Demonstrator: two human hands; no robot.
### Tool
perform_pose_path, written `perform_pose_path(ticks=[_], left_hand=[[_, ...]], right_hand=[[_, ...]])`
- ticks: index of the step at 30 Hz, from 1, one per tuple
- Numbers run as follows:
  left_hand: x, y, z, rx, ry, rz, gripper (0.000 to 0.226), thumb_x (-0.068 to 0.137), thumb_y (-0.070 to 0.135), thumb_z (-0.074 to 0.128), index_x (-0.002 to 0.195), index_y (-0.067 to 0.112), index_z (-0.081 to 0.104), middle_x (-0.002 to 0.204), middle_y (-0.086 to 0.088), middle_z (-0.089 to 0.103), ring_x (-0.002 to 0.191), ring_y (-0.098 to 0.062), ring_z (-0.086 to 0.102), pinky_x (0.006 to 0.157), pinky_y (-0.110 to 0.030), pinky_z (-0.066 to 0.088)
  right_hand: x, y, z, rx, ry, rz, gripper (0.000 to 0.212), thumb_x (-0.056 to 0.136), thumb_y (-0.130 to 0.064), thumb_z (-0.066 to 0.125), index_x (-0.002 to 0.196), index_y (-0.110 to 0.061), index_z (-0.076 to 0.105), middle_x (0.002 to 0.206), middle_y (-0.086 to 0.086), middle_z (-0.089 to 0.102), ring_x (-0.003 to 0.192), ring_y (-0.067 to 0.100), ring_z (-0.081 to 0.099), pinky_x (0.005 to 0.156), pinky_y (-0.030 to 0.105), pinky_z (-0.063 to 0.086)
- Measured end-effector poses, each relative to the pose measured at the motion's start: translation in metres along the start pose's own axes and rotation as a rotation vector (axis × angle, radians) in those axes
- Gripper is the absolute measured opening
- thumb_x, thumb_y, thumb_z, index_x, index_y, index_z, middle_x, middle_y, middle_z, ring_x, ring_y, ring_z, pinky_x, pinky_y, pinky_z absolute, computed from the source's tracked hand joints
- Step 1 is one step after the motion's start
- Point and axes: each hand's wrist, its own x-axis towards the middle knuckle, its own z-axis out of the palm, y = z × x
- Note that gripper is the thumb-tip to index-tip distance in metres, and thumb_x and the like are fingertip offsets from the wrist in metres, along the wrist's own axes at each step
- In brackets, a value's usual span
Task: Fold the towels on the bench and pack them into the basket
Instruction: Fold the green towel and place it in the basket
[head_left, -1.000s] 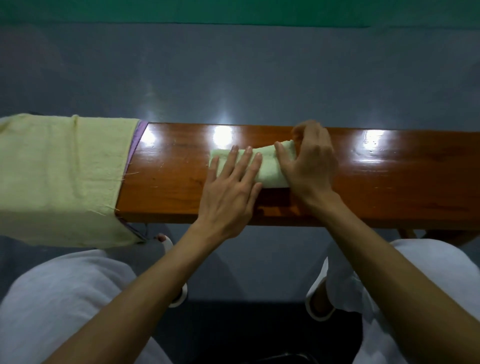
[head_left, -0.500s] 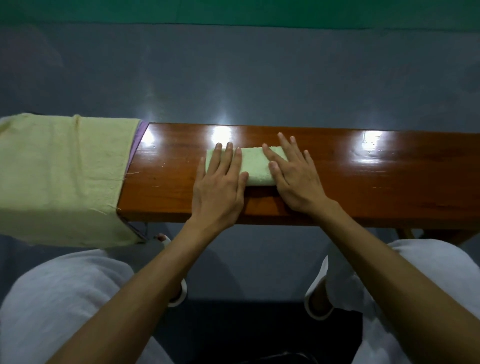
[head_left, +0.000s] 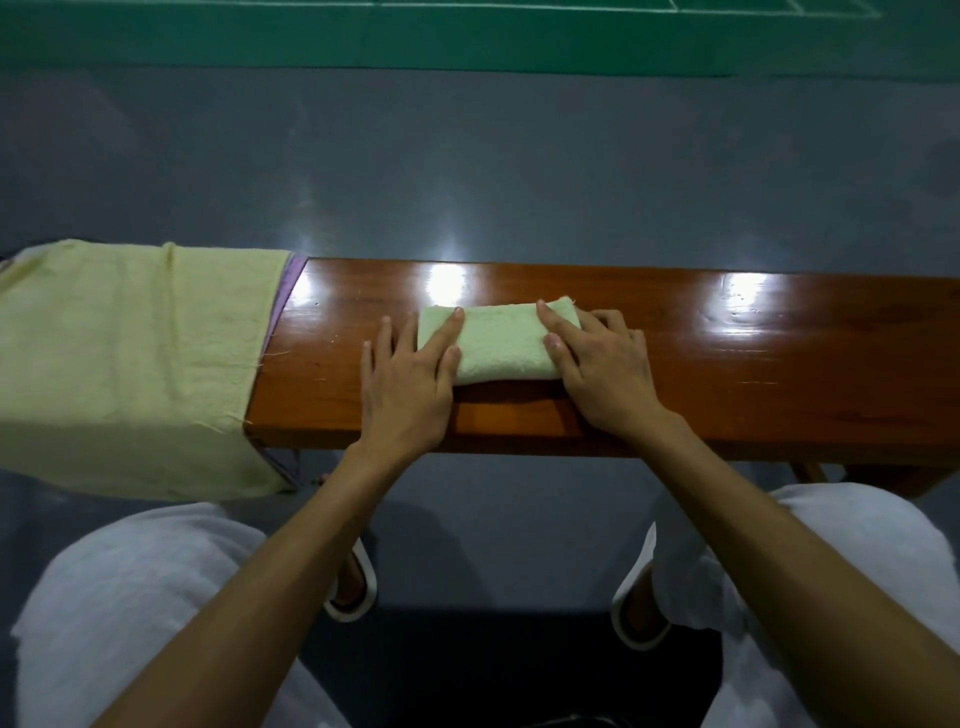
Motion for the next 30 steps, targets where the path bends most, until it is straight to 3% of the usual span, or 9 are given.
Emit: perform_pose_path(ticks=[3,8,10,14,21,26,30], left_hand=[[0.001,-0.002,-0.007,-0.096,0.005,-0.007,0.047,0.109,0.046,0.034,0.156,0.042,0.038,0.162,-0.005,0.039,0.149,-0.029,0.027,0.12,-0.05,0.023],[0.001,-0.001,-0.014,-0.18,0.076,-0.02,0.041,0.109,0.039,0.043,0.148,0.032,0.052,0.142,-0.004,0.058,0.126,-0.024,0.045,0.095,-0.036,0.034],[0.001,0.001,-0.014,-0.182,0.085,-0.027,0.04,0.109,0.037,0.045,0.147,0.031,0.055,0.14,-0.005,0.06,0.124,-0.024,0.048,0.095,-0.039,0.039],[0.004,0.004,-0.015,-0.227,0.096,-0.055,0.037,0.108,0.037,0.049,0.143,0.032,0.059,0.131,-0.006,0.065,0.117,-0.026,0.052,0.093,-0.047,0.051],[0.006,0.018,-0.022,0.076,-0.069,-0.093,0.048,0.108,0.046,0.037,0.156,0.043,0.033,0.137,-0.013,0.044,0.126,-0.029,0.039,0.099,-0.043,0.038],[0.012,0.022,-0.022,-0.02,-0.074,-0.075,0.045,0.107,0.039,0.045,0.152,0.038,0.043,0.136,-0.013,0.047,0.127,-0.03,0.041,0.103,-0.043,0.039],[0.014,0.028,-0.016,-0.143,-0.025,-0.069,0.038,0.105,0.031,0.051,0.143,0.033,0.051,0.13,-0.012,0.048,0.123,-0.028,0.044,0.097,-0.036,0.039]], right_hand=[[0.0,0.0,-0.004,0.031,0.039,-0.005,0.051,0.108,-0.047,0.028,0.155,-0.033,0.04,0.139,0.004,0.057,0.119,0.023,0.044,0.082,0.037,0.029],[0.002,0.007,-0.012,0.295,-0.004,0.023,0.048,0.108,-0.036,0.04,0.155,-0.033,0.041,0.129,0.005,0.048,0.119,0.02,0.043,0.098,0.039,0.041],[0.003,0.007,-0.017,0.324,-0.028,0.039,0.049,0.107,-0.036,0.044,0.156,-0.034,0.039,0.128,0.004,0.047,0.119,0.019,0.044,0.1,0.036,0.043],[0.003,0.001,-0.025,0.238,-0.008,0.054,0.05,0.105,-0.042,0.048,0.155,-0.033,0.042,0.12,0.003,0.053,0.105,0.016,0.049,0.082,0.03,0.041],[0.003,-0.014,-0.024,0.0,-0.067,0.043,0.049,0.108,-0.043,0.037,0.157,-0.033,0.035,0.124,0.01,0.051,0.102,0.016,0.041,0.08,0.03,0.04],[0.006,-0.012,-0.029,0.057,-0.084,0.056,0.048,0.107,-0.044,0.043,0.154,-0.033,0.04,0.116,0.008,0.054,0.094,0.017,0.048,0.08,0.032,0.047],[0.009,-0.007,-0.031,0.14,-0.082,0.065,0.045,0.104,-0.041,0.05,0.148,-0.033,0.046,0.109,0.005,0.052,0.091,0.019,0.05,0.076,0.033,0.042]])
